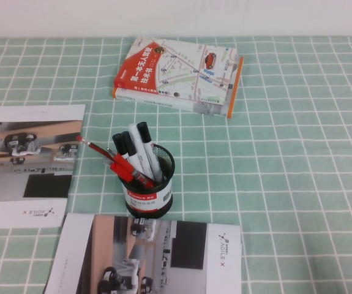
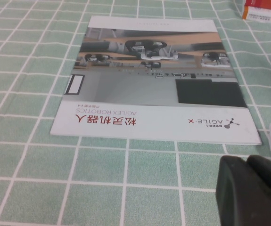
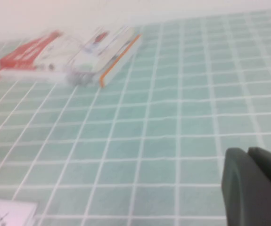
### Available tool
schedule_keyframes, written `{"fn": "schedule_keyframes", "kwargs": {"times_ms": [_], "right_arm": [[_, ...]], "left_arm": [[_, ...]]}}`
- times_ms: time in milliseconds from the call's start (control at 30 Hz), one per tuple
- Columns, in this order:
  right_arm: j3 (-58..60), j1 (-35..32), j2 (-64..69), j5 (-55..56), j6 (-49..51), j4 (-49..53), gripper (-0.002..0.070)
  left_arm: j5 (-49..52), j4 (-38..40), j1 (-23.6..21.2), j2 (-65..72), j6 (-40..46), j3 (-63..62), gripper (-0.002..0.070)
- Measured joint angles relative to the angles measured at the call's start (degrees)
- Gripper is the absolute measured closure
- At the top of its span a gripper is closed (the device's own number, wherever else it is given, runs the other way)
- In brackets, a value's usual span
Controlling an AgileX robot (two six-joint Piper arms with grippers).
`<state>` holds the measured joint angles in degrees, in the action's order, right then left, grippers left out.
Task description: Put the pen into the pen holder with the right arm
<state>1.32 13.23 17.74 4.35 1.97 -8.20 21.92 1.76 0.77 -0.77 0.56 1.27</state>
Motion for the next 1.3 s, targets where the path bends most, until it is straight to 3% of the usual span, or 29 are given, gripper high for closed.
{"fn": "schedule_keyframes", "kwargs": {"times_ms": [267, 400, 1300], "right_arm": [[0.00, -4.57, -16.93, -17.72, 0.00, 0.71, 0.0695], [0.00, -4.55, -18.19, -22.76, 0.00, 2.82, 0.0695], [0.09, -4.55, -18.19, -24.10, -0.10, 6.14, 0.0695]], "left_arm": [[0.00, 0.00, 0.00, 0.00, 0.00, 0.00, 0.0679], [0.00, 0.00, 0.00, 0.00, 0.00, 0.00, 0.0679], [0.00, 0.00, 0.00, 0.00, 0.00, 0.00, 0.0679]]}}
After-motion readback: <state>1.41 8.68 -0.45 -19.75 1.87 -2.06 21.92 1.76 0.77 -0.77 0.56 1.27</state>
